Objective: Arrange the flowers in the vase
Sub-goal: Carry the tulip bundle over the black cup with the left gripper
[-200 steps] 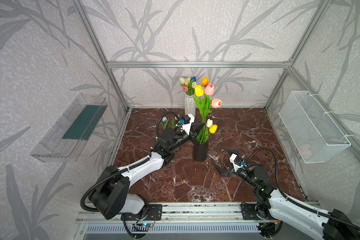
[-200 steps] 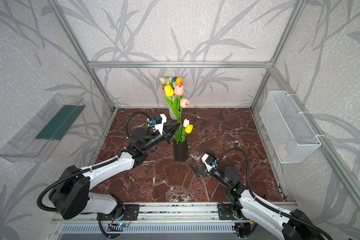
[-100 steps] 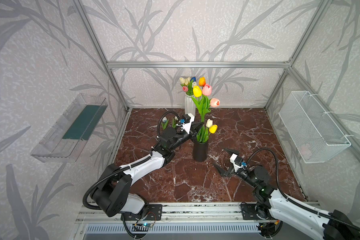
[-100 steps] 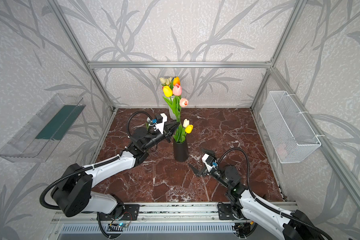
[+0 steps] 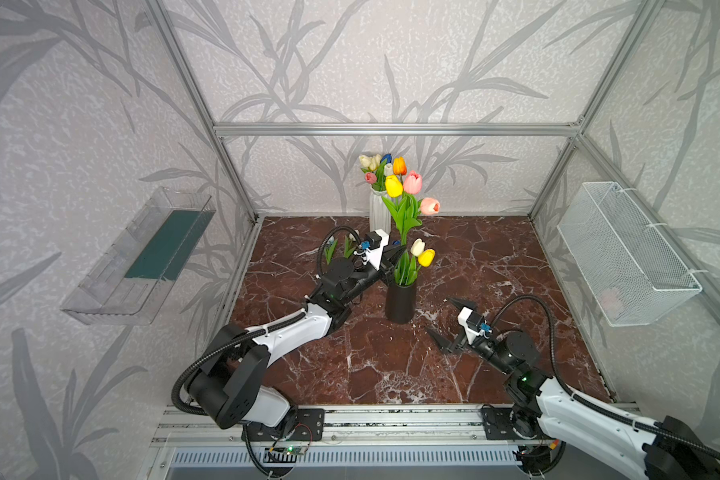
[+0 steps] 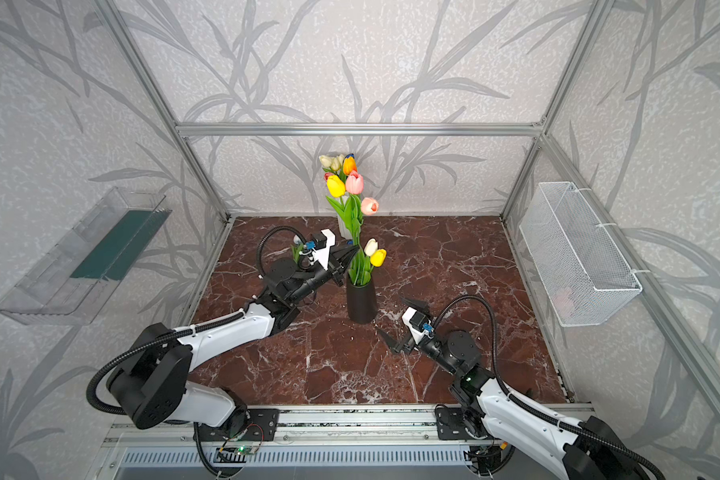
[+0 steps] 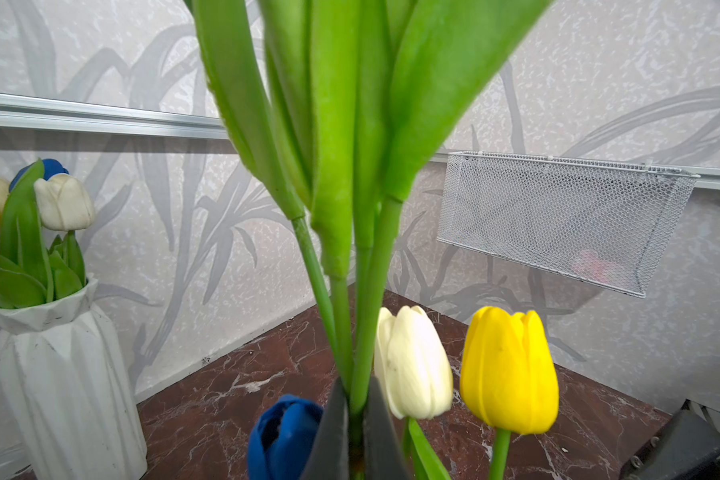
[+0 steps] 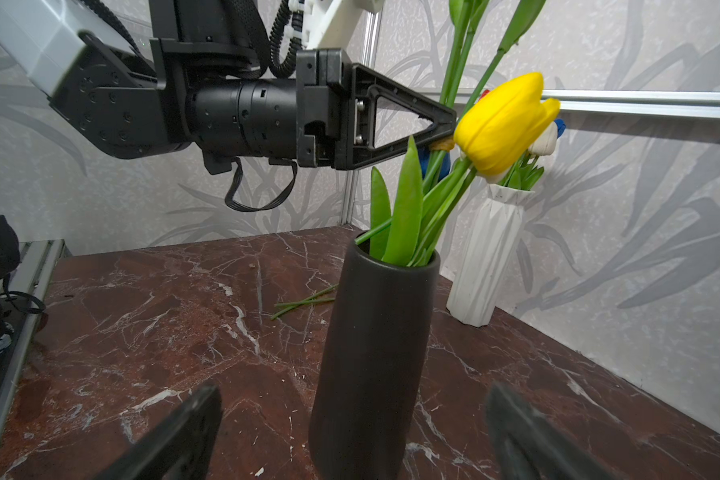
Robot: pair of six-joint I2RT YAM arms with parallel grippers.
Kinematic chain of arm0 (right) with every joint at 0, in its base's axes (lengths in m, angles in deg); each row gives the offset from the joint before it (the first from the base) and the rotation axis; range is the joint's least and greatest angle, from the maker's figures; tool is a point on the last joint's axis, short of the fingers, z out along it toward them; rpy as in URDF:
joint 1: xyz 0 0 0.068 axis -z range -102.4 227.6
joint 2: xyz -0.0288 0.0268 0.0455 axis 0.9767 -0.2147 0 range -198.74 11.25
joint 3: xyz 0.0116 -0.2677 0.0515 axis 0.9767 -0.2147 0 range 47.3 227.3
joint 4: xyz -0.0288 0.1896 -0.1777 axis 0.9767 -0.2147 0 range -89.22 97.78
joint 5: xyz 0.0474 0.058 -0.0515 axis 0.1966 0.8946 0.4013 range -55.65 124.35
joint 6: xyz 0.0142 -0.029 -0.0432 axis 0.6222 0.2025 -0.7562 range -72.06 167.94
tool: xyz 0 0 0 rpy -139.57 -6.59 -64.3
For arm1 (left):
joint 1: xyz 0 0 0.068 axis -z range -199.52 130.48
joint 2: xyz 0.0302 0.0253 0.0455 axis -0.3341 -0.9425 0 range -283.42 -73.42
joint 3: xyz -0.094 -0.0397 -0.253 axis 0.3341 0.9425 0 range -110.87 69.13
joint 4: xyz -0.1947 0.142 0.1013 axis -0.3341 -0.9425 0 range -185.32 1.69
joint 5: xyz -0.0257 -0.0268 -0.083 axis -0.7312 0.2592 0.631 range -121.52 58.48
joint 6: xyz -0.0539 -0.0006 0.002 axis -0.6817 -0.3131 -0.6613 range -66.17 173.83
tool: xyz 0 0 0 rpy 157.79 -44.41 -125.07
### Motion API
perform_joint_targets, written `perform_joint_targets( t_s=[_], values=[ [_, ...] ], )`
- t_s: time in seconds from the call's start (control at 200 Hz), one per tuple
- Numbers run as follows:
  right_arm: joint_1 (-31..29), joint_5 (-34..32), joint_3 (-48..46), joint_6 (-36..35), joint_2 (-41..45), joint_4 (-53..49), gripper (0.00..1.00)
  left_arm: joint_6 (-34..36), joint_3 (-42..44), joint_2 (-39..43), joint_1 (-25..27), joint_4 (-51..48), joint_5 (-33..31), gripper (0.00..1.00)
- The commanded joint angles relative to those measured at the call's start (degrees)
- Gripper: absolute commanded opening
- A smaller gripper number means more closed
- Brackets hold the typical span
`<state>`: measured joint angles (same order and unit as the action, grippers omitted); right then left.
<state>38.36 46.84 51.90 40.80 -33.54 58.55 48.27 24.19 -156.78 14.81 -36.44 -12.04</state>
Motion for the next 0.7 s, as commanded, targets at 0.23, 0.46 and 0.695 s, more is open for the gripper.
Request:
perform_joint_targets(
  t_s=[0.23, 0.46, 0.695],
  values=[
    [-0.4, 0.1, 0.0, -0.1, -0.1, 2.1, 0.99, 2.3, -3.6, -1.1, -0.2, -3.9, -4.5, 0.0],
    [-0.4, 0.2, 0.0, -0.1, -0.1, 2.2, 0.99, 3.0, -5.1, -1.3, 1.0, -5.9, -3.8, 0.0],
    [-0.4, 0.1, 0.0, -0.2, 0.1, 2.0, 0.99, 5.2, 0.8, 0.5, 1.8, 0.4, -4.3, 0.0]
  ],
)
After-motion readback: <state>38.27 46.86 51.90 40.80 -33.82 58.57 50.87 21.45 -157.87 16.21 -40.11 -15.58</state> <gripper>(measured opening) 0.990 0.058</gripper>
